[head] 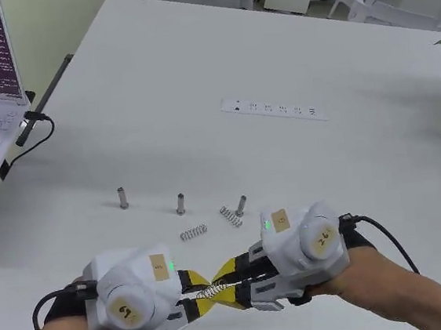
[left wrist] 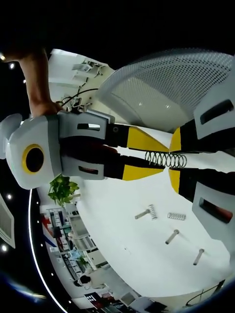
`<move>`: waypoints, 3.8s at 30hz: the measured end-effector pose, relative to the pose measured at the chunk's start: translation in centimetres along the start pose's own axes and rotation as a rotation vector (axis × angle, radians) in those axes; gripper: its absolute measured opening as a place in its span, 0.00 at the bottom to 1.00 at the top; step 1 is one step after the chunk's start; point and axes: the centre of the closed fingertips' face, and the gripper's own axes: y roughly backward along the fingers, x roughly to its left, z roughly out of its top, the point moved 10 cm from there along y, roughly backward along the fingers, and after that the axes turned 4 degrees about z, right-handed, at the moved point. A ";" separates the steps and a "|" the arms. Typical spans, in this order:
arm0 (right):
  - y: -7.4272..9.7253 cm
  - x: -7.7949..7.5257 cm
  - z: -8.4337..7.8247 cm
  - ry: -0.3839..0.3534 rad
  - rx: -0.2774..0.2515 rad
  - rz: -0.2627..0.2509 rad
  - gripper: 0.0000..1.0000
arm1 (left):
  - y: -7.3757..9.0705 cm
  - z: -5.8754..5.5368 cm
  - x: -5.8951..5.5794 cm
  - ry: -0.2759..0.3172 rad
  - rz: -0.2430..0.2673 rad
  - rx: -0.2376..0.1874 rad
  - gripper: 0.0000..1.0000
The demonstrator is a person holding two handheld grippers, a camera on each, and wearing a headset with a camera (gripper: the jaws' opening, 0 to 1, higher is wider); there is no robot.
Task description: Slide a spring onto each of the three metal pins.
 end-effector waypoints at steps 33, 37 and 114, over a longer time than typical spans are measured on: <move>3.6 -6.3 0.3 0.029 0.116 -0.110 0.09 | 3.5 -4.0 5.3 0.307 0.210 -0.077 0.18; 3.6 -7.2 0.6 0.033 0.126 -0.113 0.09 | 3.9 -4.8 5.7 0.336 0.237 -0.075 0.20; -12.5 -20.8 11.3 0.058 0.218 -0.113 0.09 | 8.7 -10.4 8.9 0.580 0.487 -0.103 0.45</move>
